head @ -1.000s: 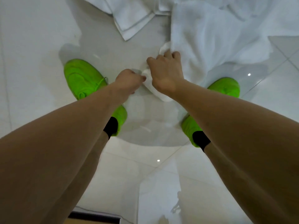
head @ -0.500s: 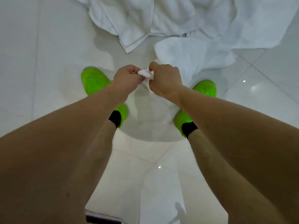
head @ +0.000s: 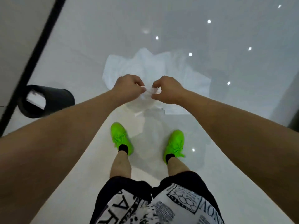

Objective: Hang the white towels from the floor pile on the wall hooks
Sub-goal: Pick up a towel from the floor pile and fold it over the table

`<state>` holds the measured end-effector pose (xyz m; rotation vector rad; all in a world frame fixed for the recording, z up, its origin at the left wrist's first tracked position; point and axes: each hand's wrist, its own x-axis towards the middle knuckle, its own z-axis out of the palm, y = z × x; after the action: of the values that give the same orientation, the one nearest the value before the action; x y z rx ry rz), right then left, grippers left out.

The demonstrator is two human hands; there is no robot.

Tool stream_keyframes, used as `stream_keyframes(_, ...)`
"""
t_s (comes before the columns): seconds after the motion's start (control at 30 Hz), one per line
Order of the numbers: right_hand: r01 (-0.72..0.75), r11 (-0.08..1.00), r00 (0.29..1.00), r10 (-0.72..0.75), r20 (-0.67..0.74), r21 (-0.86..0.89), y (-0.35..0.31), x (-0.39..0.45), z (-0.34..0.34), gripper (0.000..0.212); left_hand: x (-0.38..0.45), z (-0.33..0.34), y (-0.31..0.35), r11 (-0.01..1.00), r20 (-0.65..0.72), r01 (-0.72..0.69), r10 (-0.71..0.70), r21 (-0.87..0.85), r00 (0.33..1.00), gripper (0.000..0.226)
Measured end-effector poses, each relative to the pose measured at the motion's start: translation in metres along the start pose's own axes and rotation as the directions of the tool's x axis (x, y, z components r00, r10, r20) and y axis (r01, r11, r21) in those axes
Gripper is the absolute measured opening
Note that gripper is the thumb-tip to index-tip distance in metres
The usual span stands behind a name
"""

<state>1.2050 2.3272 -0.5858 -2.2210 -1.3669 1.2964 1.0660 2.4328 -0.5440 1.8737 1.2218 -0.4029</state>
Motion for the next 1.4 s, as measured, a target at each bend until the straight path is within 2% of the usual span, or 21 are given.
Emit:
stream_keyframes(0.13,0.093,0.994,0.996,-0.094,-0.009,-0.057,-0.073,-0.055,-0.115,0.024,-0.061,-0.077,0.072,0.985,-0.130,-0.125,0.141,0.123,0.981,0.004)
stream_keyframes(0.23,0.141,0.990,0.986,-0.139,-0.091,0.009,-0.131,-0.096,-0.187,0.025,-0.100,-0.136,0.115,0.969,-0.259,-0.201,0.233,0.144,0.937,0.005)
stream_keyframes(0.3,0.180,0.983,0.970,-0.173,-0.170,0.026,-0.165,-0.124,-0.225,0.023,-0.124,-0.177,0.143,0.951,-0.349,-0.262,0.304,0.164,0.886,0.006)
stream_keyframes(0.47,0.204,0.975,0.907,-0.222,-0.357,-0.089,-0.216,-0.191,-0.290,0.026,-0.179,-0.263,0.199,0.891,-0.522,-0.408,0.448,0.196,0.726,0.008)
stream_keyframes(0.63,-0.007,0.975,0.896,-0.092,-0.435,-0.220,-0.215,-0.255,-0.318,0.023,-0.225,-0.316,0.214,0.863,-0.672,-0.457,0.470,0.215,0.572,0.012)
stream_keyframes(0.8,-0.254,0.932,0.796,0.051,-0.603,-0.257,-0.211,-0.322,-0.330,0.028,-0.262,-0.337,0.209,0.878,-0.757,-0.434,0.422,0.203,0.499,0.015)
stream_keyframes(0.83,-0.279,0.932,0.761,0.067,-0.645,-0.231,-0.213,-0.336,-0.330,0.027,-0.269,-0.337,0.212,0.873,-0.724,-0.438,0.443,0.215,0.529,0.012)
stream_keyframes(0.9,-0.248,0.956,0.670,0.053,-0.740,-0.155,-0.222,-0.362,-0.327,0.020,-0.284,-0.327,0.226,0.820,-0.534,-0.511,0.561,0.257,0.632,0.005)
stream_keyframes(0.97,-0.154,0.985,0.577,0.021,-0.816,-0.083,-0.239,-0.383,-0.321,0.015,-0.307,-0.299,0.246,0.725,-0.256,-0.657,0.688,0.206,0.679,0.037)
stream_keyframes(1.03,-0.098,0.993,0.535,0.001,-0.845,-0.061,-0.257,-0.403,-0.309,0.019,-0.335,-0.260,0.268,0.628,-0.050,-0.770,0.777,0.112,0.627,0.068)
stream_keyframes(1.07,-0.095,0.994,0.519,-0.002,-0.855,-0.061,-0.263,-0.412,-0.302,0.022,-0.347,-0.240,0.279,0.581,0.002,-0.812,0.813,0.059,0.582,0.069)
stream_keyframes(1.13,-0.094,0.995,0.451,0.023,-0.892,-0.022,-0.262,-0.435,-0.287,0.029,-0.368,-0.203,0.297,0.514,0.010,-0.857,0.858,-0.043,0.514,0.054)
stream_keyframes(1.23,-0.184,0.981,0.339,0.118,-0.934,0.057,-0.236,-0.481,-0.269,0.034,-0.396,-0.166,0.316,0.465,-0.029,-0.883,0.883,-0.063,0.468,0.028)
stream_keyframes(1.33,-0.343,0.931,0.285,0.227,-0.931,0.122,-0.189,-0.536,-0.250,0.009,-0.424,-0.136,0.330,0.461,-0.074,-0.885,0.882,-0.063,0.465,0.021)
stream_keyframes(1.37,-0.333,0.929,0.263,0.253,-0.931,0.159,-0.172,-0.553,-0.242,0.004,-0.435,-0.124,0.336,0.459,-0.063,-0.885,0.884,-0.078,0.464,0.021)
stream_keyframes(1.4,-0.285,0.938,0.242,0.270,-0.932,0.198,-0.156,-0.570,-0.235,0.007,-0.445,-0.110,0.341,0.454,-0.035,-0.886,0.888,-0.092,0.459,0.023)
